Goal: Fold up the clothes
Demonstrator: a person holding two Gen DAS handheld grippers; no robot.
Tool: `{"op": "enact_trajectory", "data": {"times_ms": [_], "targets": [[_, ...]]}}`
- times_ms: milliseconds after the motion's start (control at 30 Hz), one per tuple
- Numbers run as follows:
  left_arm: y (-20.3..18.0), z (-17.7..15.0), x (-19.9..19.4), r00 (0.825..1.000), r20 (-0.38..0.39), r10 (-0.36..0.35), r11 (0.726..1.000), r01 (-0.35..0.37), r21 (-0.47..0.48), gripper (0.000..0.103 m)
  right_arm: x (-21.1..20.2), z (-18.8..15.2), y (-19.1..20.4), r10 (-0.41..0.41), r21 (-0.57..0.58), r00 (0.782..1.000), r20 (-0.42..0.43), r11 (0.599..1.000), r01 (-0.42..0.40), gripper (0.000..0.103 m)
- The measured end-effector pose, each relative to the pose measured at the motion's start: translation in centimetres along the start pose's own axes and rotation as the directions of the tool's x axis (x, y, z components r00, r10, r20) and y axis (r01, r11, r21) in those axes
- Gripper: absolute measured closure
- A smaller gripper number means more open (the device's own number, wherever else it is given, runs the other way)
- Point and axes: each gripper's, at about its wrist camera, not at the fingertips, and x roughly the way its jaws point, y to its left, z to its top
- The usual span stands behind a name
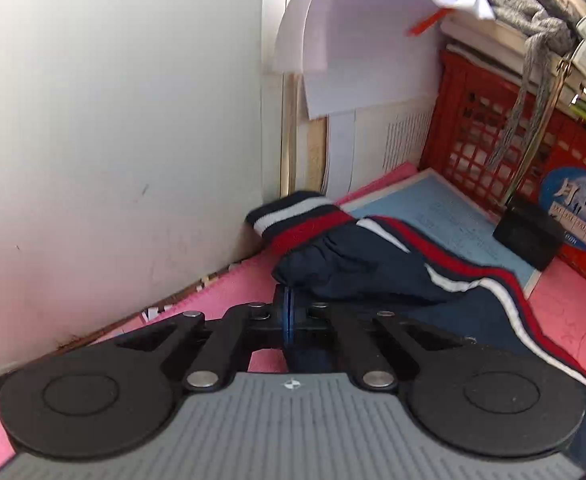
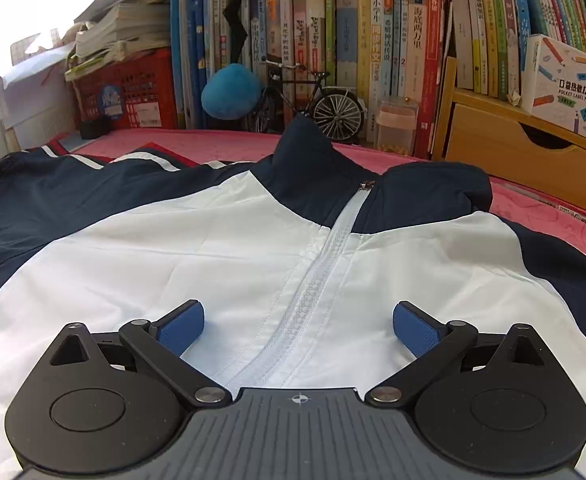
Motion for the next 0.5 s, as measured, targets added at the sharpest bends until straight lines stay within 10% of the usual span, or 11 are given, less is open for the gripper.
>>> {"op": "enact_trajectory", "data": {"times_ms": [100, 200, 267, 367, 433, 500], "targets": [[-1.5, 0.4, -2.3, 0.975, 0.193, 0.112, 0.981, -0.139, 0.133, 0.103, 0.0, 0.0, 0.0, 0.002, 0.0, 1.0, -0.001, 1.0, -0.002, 0.0], [-1.0, 1.5, 0.7, 0.965, 0.068, 0.255, 0.949, -0.263, 0.175, 0.102, 0.0, 0.1, 0.1, 0.002, 0.0, 1.0, -0.001, 1.0, -0.002, 0.0], [1.0, 1.5, 1.3, 0.974, -0.048, 0.223, 0.972, -0.219, 0.082, 0.102, 0.0, 0.1, 0.0, 0.004, -0.001, 1.0, -0.001, 1.0, -0.004, 0.0], [1.4, 0.3, -2.5, 0.989, 0.047, 0.138, 0.986, -0.142, 0.089, 0.101, -0.2, 0.1, 0.1, -0.002, -0.005, 1.0, 0.011, 1.0, 0.002, 0.002], [-0.2, -0.9, -6.1, 0.99, 0.13, 0.055, 0.973, -0.083, 0.216, 0.098, -1.0, 0.2, 0.0, 0.032, 0.011, 0.999, 0.042, 0.999, -0.033, 0.042], [-2.6, -3.2, -10.5, 0.976, 0.14, -0.167, 0.932, 0.11, 0.345, 0.092, -1.8, 0.6, -0.4, 0.087, 0.075, 0.995, 0.055, 0.993, -0.091, 0.059]]}}
